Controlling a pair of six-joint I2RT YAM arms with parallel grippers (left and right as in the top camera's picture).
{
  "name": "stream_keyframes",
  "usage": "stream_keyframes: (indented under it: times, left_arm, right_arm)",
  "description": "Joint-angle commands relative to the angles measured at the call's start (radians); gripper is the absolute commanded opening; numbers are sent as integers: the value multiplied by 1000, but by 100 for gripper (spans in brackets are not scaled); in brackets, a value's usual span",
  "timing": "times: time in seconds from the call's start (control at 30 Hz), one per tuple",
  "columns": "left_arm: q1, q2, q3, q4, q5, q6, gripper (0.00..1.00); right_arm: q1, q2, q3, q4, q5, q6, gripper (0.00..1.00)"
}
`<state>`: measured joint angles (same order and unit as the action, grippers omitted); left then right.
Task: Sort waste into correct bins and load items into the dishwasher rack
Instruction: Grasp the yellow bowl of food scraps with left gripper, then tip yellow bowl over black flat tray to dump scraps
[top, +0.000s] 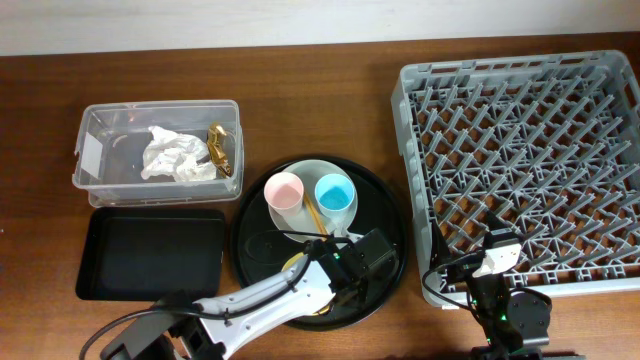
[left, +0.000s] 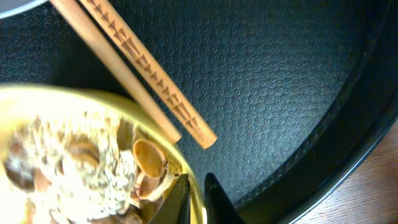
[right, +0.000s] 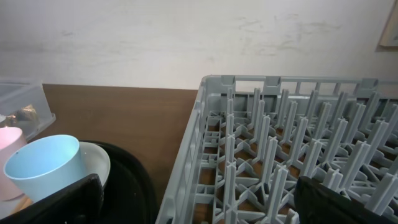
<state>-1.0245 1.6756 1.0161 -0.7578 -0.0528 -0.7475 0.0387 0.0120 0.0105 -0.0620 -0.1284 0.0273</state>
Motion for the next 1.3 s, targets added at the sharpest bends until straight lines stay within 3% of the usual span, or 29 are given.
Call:
stream_keyframes:
  times: [0.0, 0.27, 0.47, 0.57, 0.7, 0.9, 1.1, 1.27]
  left_arm:
    - [6, 1, -5, 6, 8, 0, 4]
    - [19, -34, -3, -14, 0, 0, 1]
    - [54, -160, 0, -92, -110, 3, 0]
    - [80, -235, 0, -97, -172, 114, 0]
    - [157, -333, 0, -120, -217, 176, 0]
    - [452, -470, 0, -184, -176, 233, 0]
    - [863, -500, 0, -187, 79, 446, 0]
    - [1131, -500, 0, -186, 235, 536, 0]
  right_arm:
    - [-6, -8, -5, -6, 8, 11, 99]
    - [-6, -8, -5, -6, 8, 11, 99]
    - [-6, -8, -5, -6, 8, 11, 99]
    - [-6, -8, -5, -6, 8, 11, 99]
    - [-6, -8, -5, -6, 8, 11, 99]
    - [-6, -8, -5, -6, 8, 11, 99]
    - [-6, -8, -5, -6, 8, 11, 99]
    - [-6, -8, -5, -6, 8, 11, 99]
